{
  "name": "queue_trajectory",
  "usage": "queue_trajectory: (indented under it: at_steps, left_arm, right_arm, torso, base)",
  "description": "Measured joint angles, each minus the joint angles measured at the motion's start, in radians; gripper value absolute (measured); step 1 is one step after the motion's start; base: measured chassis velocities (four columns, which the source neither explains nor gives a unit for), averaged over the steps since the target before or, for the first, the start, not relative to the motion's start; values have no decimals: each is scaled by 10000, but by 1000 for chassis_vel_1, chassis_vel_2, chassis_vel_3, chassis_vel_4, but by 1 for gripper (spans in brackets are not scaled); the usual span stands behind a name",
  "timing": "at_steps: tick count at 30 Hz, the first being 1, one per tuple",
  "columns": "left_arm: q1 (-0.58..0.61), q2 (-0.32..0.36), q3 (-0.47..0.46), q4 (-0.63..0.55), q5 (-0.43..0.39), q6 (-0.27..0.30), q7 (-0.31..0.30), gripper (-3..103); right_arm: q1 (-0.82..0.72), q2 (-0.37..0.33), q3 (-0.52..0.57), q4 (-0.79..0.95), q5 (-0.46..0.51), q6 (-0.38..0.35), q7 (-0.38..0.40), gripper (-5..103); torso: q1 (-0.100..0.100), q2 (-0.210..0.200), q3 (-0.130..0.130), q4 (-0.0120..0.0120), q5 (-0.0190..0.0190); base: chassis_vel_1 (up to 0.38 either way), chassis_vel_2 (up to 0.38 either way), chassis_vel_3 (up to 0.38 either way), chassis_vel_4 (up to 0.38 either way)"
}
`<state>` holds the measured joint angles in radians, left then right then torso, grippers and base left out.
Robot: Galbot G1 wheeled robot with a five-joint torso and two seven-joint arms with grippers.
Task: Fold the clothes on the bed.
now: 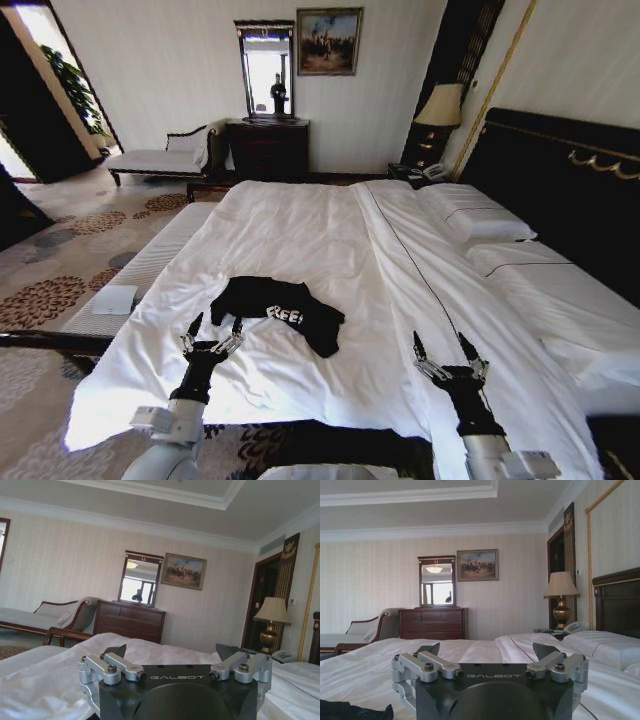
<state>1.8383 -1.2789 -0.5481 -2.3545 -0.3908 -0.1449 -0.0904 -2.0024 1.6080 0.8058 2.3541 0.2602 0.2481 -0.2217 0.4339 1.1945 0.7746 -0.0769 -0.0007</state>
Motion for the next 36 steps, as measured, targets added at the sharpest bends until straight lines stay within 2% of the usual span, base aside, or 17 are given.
queue_trajectory:
  at_steps: [18,36]
  left_arm:
    - [-36,-14,24,126,30,4,26,100]
    - [-128,-110,23,368,186,-20,17,100]
  right_arm:
    - [45,0,-85,-114,-107,62,1,100]
    - [337,6,-334,-504,132,602,74,100]
  torso:
    - [0,-1,0,0,0]
    - [0,-1,0,-1,4]
  base:
    - [38,115,-34,-113]
    - [26,65,-30,-57]
